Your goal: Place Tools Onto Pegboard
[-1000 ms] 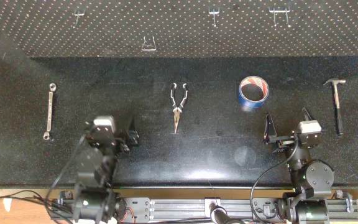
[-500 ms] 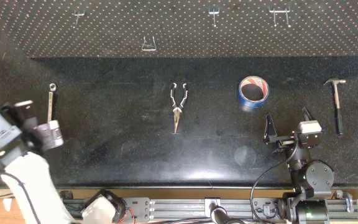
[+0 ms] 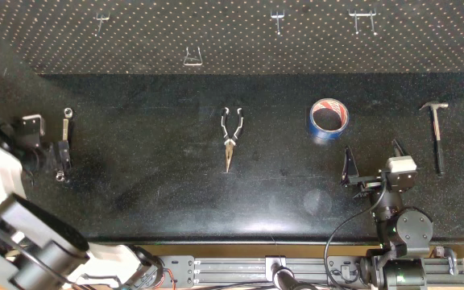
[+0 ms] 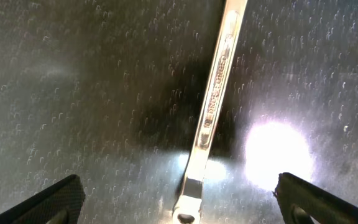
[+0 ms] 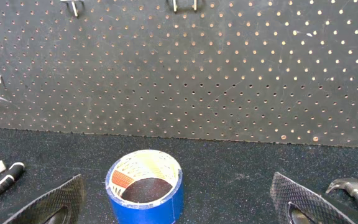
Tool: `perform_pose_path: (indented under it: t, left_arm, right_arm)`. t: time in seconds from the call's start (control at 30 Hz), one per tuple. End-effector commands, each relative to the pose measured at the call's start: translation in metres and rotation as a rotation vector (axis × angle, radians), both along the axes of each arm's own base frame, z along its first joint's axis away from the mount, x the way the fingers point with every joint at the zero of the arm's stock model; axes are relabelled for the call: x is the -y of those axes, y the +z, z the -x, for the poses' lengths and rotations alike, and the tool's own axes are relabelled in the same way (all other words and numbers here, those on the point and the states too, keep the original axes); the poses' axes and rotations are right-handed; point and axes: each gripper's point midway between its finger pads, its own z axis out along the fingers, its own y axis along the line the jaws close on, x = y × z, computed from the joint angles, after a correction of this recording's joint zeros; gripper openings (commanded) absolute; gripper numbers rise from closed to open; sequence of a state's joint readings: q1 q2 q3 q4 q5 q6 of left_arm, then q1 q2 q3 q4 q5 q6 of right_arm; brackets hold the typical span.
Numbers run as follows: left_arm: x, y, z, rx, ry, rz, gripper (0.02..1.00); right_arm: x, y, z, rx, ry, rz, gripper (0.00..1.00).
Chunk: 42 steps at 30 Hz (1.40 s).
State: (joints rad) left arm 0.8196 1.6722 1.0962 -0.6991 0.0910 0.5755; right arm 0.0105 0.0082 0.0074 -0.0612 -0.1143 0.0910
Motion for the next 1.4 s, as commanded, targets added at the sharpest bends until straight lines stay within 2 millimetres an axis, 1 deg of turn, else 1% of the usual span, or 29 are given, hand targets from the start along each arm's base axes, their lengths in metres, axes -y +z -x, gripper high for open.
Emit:
perform_pose_path:
  t: [0.03, 0.17, 0.3, 0.33, 0.43, 0.5, 0.57, 0.6, 0.67, 0.7, 0.77, 0.83, 0.93, 1.0, 1.07, 1.13, 1.17, 1.2, 1.23, 1.27, 1.3, 1.33, 1.37, 1.4]
  left_arm:
    - [0.003, -0.008, -0.038, -0.002, -0.026, 0.049, 0.996]
    - [0.007, -0.021, -0.056, -0.009, -0.063, 0.053, 0.996]
    - [0.004, -0.035, -0.060, -0.025, -0.064, 0.072, 0.998]
    - [0.003, -0.035, -0.062, -0.020, -0.065, 0.074, 0.989]
    - [0.001, -0.039, -0.064, -0.017, -0.065, 0.072, 0.919]
    - [-0.001, -0.043, -0.067, -0.011, -0.065, 0.066, 0.897]
    - [0.001, -0.043, -0.070, 0.004, -0.071, 0.080, 0.862]
    - [0.002, -0.043, -0.071, 0.011, -0.074, 0.087, 0.818]
    - [0.007, -0.042, -0.074, 0.028, -0.082, 0.110, 0.673]
    - [0.010, -0.042, -0.075, 0.036, -0.086, 0.126, 0.570]
    - [0.015, -0.042, -0.074, 0.040, -0.091, 0.151, 0.424]
    - [0.015, -0.042, -0.074, 0.038, -0.091, 0.153, 0.281]
    - [0.016, -0.042, -0.074, 0.040, -0.072, 0.162, 0.163]
    - [0.016, -0.042, -0.074, 0.040, -0.072, 0.162, 0.034]
    - [0.016, -0.042, -0.074, 0.040, -0.072, 0.162, 0.027]
    - [0.017, -0.042, -0.070, 0.028, -0.007, 0.183, 0.029]
    - [0.020, -0.040, -0.068, 0.022, -0.008, 0.191, 0.027]
    - [0.018, -0.027, -0.066, 0.029, -0.006, 0.164, 0.029]
    - [0.014, -0.010, -0.066, 0.052, -0.004, 0.125, 0.029]
    - [0.009, 0.019, -0.068, 0.111, -0.003, 0.074, 0.027]
    - [0.008, 0.037, -0.069, 0.146, -0.006, 0.042, 0.029]
    - [0.006, 0.068, -0.068, 0.208, -0.005, -0.013, 0.029]
    - [0.008, 0.110, -0.065, 0.292, -0.012, -0.087, 0.029]
    - [0.012, 0.139, -0.063, 0.353, -0.021, -0.136, 0.027]
  right_arm:
    - [-0.003, -0.001, 0.001, 0.003, 0.016, 0.013, 0.976]
    - [-0.003, -0.001, 0.001, 0.003, 0.016, 0.013, 0.976]
    - [-0.003, -0.001, 0.001, 0.003, 0.016, 0.013, 0.976]
    - [-0.003, -0.001, 0.001, 0.003, 0.016, 0.013, 0.976]
    - [-0.003, -0.001, 0.001, 0.003, 0.016, 0.013, 0.976]
    - [-0.003, -0.001, 0.001, 0.003, 0.016, 0.013, 0.976]
    - [-0.003, -0.001, 0.001, 0.003, 0.016, 0.013, 0.976]
    - [-0.003, -0.001, 0.001, 0.003, 0.016, 0.013, 0.976]
    - [-0.003, -0.001, 0.001, 0.003, 0.016, 0.013, 0.976]
    - [-0.003, -0.001, 0.001, 0.003, 0.016, 0.013, 0.976]
    - [-0.003, -0.001, 0.001, 0.003, 0.016, 0.013, 0.976]
    - [-0.003, -0.001, 0.001, 0.003, 0.016, 0.013, 0.976]
    - [-0.003, -0.001, 0.001, 0.003, 0.016, 0.013, 0.974]
    - [-0.003, -0.001, 0.001, 0.003, 0.016, 0.013, 0.976]
    - [-0.003, -0.001, 0.001, 0.003, 0.016, 0.013, 0.976]
    - [-0.003, -0.001, 0.001, 0.003, 0.016, 0.013, 0.976]
    - [-0.003, -0.001, 0.001, 0.003, 0.016, 0.013, 0.976]
    - [-0.003, -0.001, 0.001, 0.003, 0.016, 0.013, 0.976]
    - [-0.003, -0.001, 0.001, 0.003, 0.016, 0.013, 0.976]
    - [-0.003, -0.001, 0.001, 0.003, 0.016, 0.013, 0.976]
    - [-0.003, -0.001, 0.001, 0.003, 0.016, 0.013, 0.976]
    - [-0.003, -0.001, 0.001, 0.003, 0.016, 0.013, 0.976]
    - [-0.003, -0.001, 0.001, 0.003, 0.016, 0.013, 0.976]
    - [-0.003, -0.001, 0.001, 0.003, 0.016, 0.013, 0.976]
